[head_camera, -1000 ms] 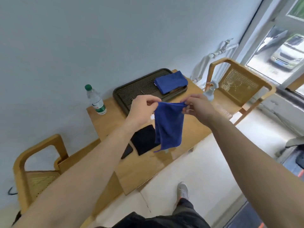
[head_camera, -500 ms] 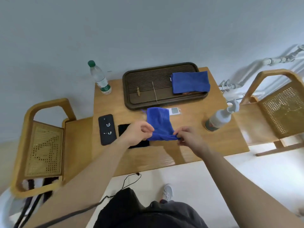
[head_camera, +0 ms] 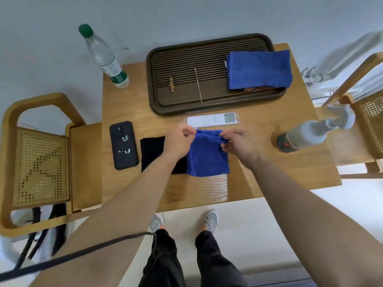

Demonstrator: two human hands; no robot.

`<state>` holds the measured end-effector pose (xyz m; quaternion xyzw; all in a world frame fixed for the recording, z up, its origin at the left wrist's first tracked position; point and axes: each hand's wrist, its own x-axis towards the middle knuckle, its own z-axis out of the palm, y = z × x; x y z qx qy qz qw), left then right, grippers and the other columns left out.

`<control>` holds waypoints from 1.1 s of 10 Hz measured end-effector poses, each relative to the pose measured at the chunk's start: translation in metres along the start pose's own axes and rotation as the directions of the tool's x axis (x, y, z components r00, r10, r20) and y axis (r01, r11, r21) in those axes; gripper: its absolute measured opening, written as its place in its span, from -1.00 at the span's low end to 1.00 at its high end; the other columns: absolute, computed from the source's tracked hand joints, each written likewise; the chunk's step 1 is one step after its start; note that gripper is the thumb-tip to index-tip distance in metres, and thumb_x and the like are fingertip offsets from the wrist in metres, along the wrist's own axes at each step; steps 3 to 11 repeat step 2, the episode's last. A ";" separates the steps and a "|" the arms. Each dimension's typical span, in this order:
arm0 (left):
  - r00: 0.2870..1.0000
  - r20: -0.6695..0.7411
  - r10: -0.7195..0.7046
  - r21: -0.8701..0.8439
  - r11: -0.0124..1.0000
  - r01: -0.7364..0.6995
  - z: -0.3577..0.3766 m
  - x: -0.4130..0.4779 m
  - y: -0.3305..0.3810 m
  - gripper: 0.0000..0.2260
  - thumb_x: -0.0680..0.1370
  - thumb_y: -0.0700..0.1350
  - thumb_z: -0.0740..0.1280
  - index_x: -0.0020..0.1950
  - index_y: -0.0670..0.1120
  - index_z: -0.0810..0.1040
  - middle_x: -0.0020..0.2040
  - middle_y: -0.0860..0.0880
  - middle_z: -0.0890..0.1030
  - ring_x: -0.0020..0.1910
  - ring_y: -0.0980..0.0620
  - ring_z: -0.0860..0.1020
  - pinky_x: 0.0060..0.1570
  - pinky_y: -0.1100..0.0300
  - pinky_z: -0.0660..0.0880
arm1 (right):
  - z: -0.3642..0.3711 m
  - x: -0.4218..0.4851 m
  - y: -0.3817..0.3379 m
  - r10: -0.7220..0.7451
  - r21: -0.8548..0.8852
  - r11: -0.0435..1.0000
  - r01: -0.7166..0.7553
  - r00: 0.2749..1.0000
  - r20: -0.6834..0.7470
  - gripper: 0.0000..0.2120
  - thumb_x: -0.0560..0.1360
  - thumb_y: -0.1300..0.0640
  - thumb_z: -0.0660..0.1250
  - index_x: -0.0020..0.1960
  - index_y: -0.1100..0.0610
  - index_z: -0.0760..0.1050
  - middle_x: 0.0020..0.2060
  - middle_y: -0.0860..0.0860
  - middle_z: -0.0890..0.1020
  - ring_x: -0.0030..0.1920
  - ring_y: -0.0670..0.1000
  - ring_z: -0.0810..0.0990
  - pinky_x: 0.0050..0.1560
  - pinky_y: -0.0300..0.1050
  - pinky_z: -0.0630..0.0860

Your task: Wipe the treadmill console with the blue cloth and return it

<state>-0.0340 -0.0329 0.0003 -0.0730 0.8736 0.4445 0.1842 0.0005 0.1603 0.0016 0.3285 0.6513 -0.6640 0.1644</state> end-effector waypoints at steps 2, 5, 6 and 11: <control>0.989 -0.136 0.062 0.092 0.994 -0.050 0.013 -0.007 -0.021 -0.74 0.60 -0.18 0.30 0.29 -0.02 0.52 0.21 0.05 0.53 0.07 0.09 0.56 0.06 0.19 0.53 | 0.012 -0.009 0.027 -0.110 0.025 0.994 0.111 0.993 -0.033 -0.58 0.60 0.23 0.25 0.41 -0.08 0.40 0.10 -0.22 0.54 0.16 -0.08 0.56 0.17 -0.11 0.52; 0.989 -0.136 0.062 0.092 0.994 -0.050 0.013 -0.007 -0.021 -0.74 0.60 -0.18 0.30 0.29 -0.02 0.52 0.21 0.05 0.53 0.07 0.09 0.56 0.06 0.19 0.53 | 0.012 -0.009 0.027 -0.110 0.025 0.994 0.111 0.993 -0.033 -0.58 0.60 0.23 0.25 0.41 -0.08 0.40 0.10 -0.22 0.54 0.16 -0.08 0.56 0.17 -0.11 0.52; 0.989 -0.136 0.062 0.092 0.994 -0.050 0.013 -0.007 -0.021 -0.74 0.60 -0.18 0.30 0.29 -0.02 0.52 0.21 0.05 0.53 0.07 0.09 0.56 0.06 0.19 0.53 | 0.012 -0.009 0.027 -0.110 0.025 0.994 0.111 0.993 -0.033 -0.58 0.60 0.23 0.25 0.41 -0.08 0.40 0.10 -0.22 0.54 0.16 -0.08 0.56 0.17 -0.11 0.52; 0.989 -0.136 0.062 0.092 0.994 -0.050 0.013 -0.007 -0.021 -0.74 0.60 -0.18 0.30 0.29 -0.02 0.52 0.21 0.05 0.53 0.07 0.09 0.56 0.06 0.19 0.53 | 0.012 -0.009 0.027 -0.110 0.025 0.994 0.111 0.993 -0.033 -0.58 0.60 0.23 0.25 0.41 -0.08 0.40 0.10 -0.22 0.54 0.16 -0.08 0.56 0.17 -0.11 0.52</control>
